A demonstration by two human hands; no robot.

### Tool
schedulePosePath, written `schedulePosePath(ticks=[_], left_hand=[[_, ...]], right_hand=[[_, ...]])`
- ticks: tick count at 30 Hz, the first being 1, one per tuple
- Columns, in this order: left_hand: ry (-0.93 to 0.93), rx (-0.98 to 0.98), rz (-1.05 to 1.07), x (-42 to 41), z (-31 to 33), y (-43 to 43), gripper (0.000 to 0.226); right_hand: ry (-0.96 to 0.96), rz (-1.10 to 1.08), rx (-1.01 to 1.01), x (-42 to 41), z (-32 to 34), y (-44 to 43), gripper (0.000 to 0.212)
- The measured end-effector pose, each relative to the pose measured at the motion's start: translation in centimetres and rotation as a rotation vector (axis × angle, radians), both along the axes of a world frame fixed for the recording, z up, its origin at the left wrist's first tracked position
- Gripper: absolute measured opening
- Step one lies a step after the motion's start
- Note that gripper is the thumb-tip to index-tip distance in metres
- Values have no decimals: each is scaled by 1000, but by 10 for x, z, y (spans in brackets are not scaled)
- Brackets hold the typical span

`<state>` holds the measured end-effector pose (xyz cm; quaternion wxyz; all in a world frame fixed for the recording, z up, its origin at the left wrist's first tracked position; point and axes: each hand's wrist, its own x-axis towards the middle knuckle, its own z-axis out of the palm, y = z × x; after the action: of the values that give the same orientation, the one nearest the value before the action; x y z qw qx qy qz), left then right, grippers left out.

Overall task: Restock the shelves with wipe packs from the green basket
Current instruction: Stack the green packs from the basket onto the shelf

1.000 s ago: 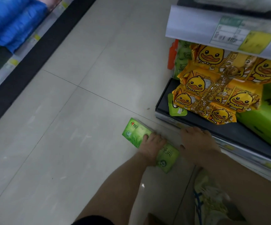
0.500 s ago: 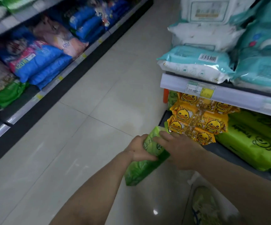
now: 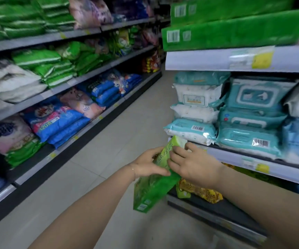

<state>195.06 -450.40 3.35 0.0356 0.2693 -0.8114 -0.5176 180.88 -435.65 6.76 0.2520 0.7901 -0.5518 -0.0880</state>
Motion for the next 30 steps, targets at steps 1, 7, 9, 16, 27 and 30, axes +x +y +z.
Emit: schedulePosePath(ticks=[1,7,9,16,27,30], left_hand=[[35,-18,-12,-1,13,2,78],[139,-328,76,4,69,12,106],[171,-464,84,8,80,13,114],[414,-921,254,9,114,13,67],[459,-1568,274,-12,208,-15,81],[511,-1780,233,-18,230,-20,86]], right_hand=[[9,4,-43,0,12,1,30],[99,-49,-174,-5,90,10,38],[123,-87,-229,-9,112,16,35],[170,-160,-386,-26,188,36,50],[264,-99,-659,-61,249,73,60],[276,-110,-702,-74,251,81,59]])
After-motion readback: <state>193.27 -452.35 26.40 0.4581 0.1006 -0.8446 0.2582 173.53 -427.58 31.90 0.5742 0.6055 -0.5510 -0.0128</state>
